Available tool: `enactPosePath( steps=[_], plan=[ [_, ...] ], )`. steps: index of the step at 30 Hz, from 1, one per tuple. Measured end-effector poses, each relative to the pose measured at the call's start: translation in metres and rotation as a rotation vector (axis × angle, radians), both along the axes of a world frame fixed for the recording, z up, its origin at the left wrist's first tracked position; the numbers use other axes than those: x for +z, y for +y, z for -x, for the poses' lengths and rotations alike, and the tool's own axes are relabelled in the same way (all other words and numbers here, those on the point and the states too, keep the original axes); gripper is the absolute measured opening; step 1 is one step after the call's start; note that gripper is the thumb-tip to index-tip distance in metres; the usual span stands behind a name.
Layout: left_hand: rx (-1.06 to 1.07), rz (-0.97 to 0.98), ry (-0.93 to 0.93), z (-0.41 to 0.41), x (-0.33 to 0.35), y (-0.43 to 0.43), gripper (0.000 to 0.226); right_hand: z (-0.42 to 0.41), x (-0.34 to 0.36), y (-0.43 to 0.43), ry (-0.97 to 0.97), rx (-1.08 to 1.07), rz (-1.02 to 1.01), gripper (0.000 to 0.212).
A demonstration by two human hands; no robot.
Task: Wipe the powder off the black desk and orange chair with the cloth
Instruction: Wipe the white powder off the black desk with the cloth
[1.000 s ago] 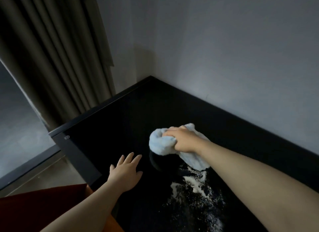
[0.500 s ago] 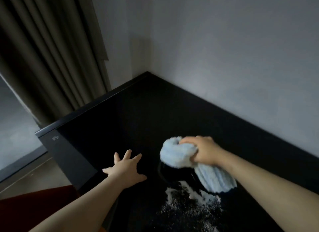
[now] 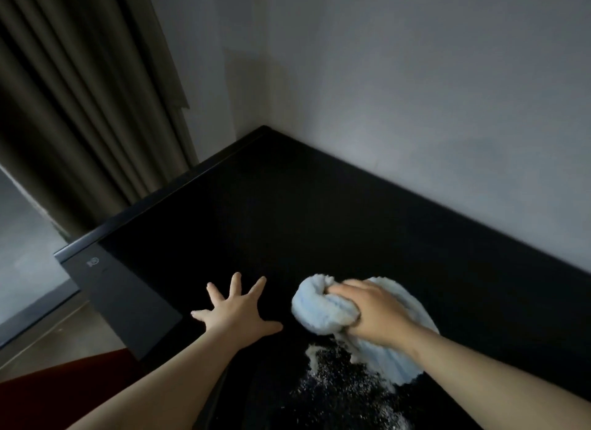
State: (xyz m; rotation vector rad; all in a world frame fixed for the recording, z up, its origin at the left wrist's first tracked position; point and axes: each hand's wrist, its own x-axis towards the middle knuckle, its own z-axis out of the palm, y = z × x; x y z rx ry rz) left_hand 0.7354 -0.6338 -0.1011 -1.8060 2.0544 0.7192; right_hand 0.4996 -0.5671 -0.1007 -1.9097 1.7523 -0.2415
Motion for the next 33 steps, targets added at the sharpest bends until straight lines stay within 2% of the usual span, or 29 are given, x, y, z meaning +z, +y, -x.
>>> enactPosePath(
  steps=[1, 3, 4, 6, 8, 11, 13, 16, 17, 19, 21, 23, 25, 28, 30, 33],
  plan=[
    [0.008, -0.012, -0.012, 0.006, 0.001, -0.001, 0.099, 0.006, 0.004, 0.0, -0.063, -0.047, 0.013, 0.056],
    [0.02, -0.055, -0.027, 0.014, 0.004, -0.005, 0.102, 0.036, 0.008, -0.006, -0.083, -0.335, 0.165, 0.055],
    [0.026, -0.074, -0.03, 0.016, 0.006, -0.007, 0.103, 0.056, 0.011, -0.01, -0.004, -0.498, 0.199, 0.055],
    [0.036, -0.097, -0.032, 0.019, 0.009, -0.01, 0.105, 0.084, 0.015, -0.012, 0.24, -0.695, 0.015, 0.067],
    [0.039, -0.103, -0.032, 0.02, 0.011, -0.011, 0.104, 0.081, 0.007, -0.008, 0.443, -0.712, -0.161, 0.077],
    [0.034, -0.104, -0.032, 0.022, 0.013, -0.01, 0.103, 0.036, -0.011, 0.006, 0.569, -0.593, -0.055, 0.072],
    [0.019, -0.099, -0.035, 0.024, 0.016, -0.01, 0.103, 0.008, -0.016, 0.016, 0.517, -0.469, 0.052, 0.062],
    [0.004, -0.094, -0.033, 0.03, 0.018, -0.007, 0.103, 0.007, -0.006, 0.018, 0.185, -0.381, 0.145, 0.054],
    [0.005, -0.089, -0.032, 0.031, 0.017, -0.005, 0.102, 0.02, 0.0, 0.015, 0.115, -0.408, 0.174, 0.057],
    [0.009, -0.083, -0.032, 0.032, 0.015, -0.004, 0.102, 0.063, 0.009, 0.009, 0.14, -0.622, 0.221, 0.064],
    [0.008, -0.082, -0.037, 0.033, 0.013, -0.004, 0.103, 0.106, 0.013, 0.016, 0.289, -0.864, 0.064, 0.064],
    [0.015, -0.08, -0.037, 0.033, 0.011, -0.005, 0.103, 0.117, 0.004, 0.026, 0.385, -0.941, -0.124, 0.062],
    [0.019, -0.074, -0.04, 0.034, 0.009, -0.006, 0.104, 0.094, -0.005, 0.028, 0.473, -0.911, -0.09, 0.063],
    [0.022, -0.068, -0.041, 0.034, 0.009, -0.006, 0.103, 0.04, -0.013, 0.027, 0.52, -0.679, 0.078, 0.059],
    [0.016, -0.06, -0.035, 0.032, 0.008, -0.005, 0.102, 0.01, -0.017, 0.032, 0.422, -0.51, 0.155, 0.051],
    [-0.035, -0.006, -0.046, 0.026, 0.001, 0.002, 0.095, -0.002, -0.012, 0.042, 0.128, -0.362, 0.229, 0.045]
  ],
)
